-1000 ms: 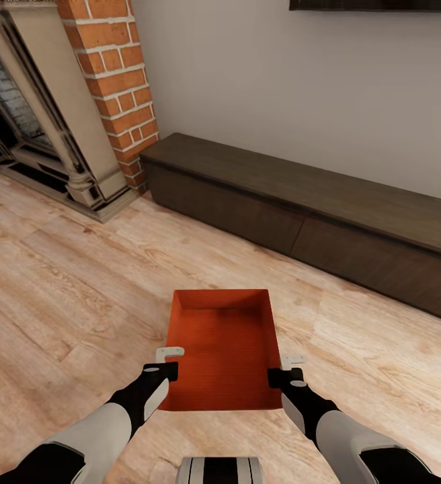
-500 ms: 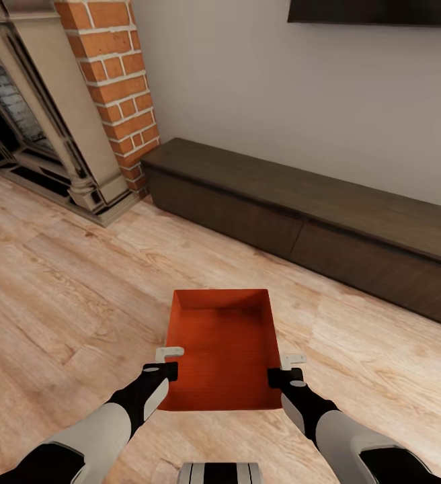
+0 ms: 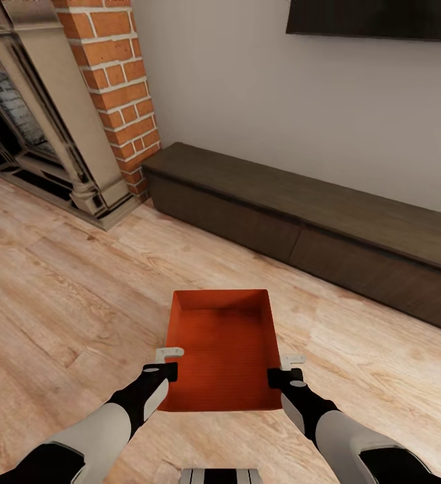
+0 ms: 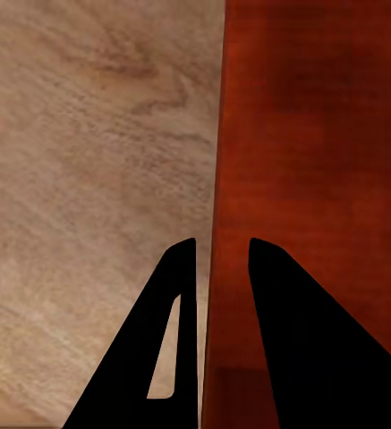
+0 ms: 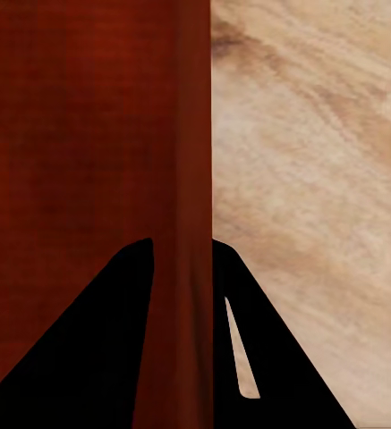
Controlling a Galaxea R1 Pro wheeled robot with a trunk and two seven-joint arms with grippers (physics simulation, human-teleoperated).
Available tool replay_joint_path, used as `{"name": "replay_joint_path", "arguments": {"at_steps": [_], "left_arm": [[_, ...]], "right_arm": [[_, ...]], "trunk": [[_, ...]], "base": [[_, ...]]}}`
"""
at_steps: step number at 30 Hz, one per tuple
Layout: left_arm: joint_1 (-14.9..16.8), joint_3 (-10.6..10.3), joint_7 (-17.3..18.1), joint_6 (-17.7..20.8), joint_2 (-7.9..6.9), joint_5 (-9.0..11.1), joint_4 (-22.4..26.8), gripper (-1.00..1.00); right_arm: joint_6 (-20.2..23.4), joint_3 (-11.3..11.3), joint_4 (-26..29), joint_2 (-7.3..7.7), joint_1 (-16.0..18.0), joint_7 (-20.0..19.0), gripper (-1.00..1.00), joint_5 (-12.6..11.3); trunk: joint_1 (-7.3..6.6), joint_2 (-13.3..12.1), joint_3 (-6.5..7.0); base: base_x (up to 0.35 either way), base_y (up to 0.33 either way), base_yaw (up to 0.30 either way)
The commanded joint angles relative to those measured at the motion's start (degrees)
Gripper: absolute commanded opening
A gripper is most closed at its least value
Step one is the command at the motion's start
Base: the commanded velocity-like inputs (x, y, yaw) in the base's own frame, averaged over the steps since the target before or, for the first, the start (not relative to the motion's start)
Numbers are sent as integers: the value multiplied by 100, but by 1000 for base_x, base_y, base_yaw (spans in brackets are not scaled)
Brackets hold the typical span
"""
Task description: Move the two storage containers from the living room to the garage. In the garage, place one container on the floor and stack the other container on top of it (either order is fine).
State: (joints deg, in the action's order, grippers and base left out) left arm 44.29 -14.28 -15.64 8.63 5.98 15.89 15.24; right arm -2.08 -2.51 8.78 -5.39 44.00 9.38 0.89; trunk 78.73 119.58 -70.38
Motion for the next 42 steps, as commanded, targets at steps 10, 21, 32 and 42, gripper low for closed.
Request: {"name": "replay_joint_path", "arguments": {"at_steps": [10, 21, 32, 42], "left_arm": [[1, -16, -71, 42, -13, -24, 13, -100], [1, -14, -71, 42, -18, -24, 6, -100], [1, -14, -71, 42, -17, -24, 13, -100], [1, -13, -71, 42, -64, -24, -2, -100]], "right_arm": [[-7, 16, -3, 8, 4, 29, -100, 48], [-4, 14, -4, -5, 4, 37, -100, 43], [-11, 23, -5, -57, 4, 37, -100, 41], [-30, 23, -8, -47, 4, 37, -100, 43]], "trunk": [[-221, -401, 177], [-462, -842, 374], [-704, -1284, 572], [-924, -1685, 751]], "base": [[0, 0, 0], [0, 0, 0], [0, 0, 0], [0, 0, 0]]}}
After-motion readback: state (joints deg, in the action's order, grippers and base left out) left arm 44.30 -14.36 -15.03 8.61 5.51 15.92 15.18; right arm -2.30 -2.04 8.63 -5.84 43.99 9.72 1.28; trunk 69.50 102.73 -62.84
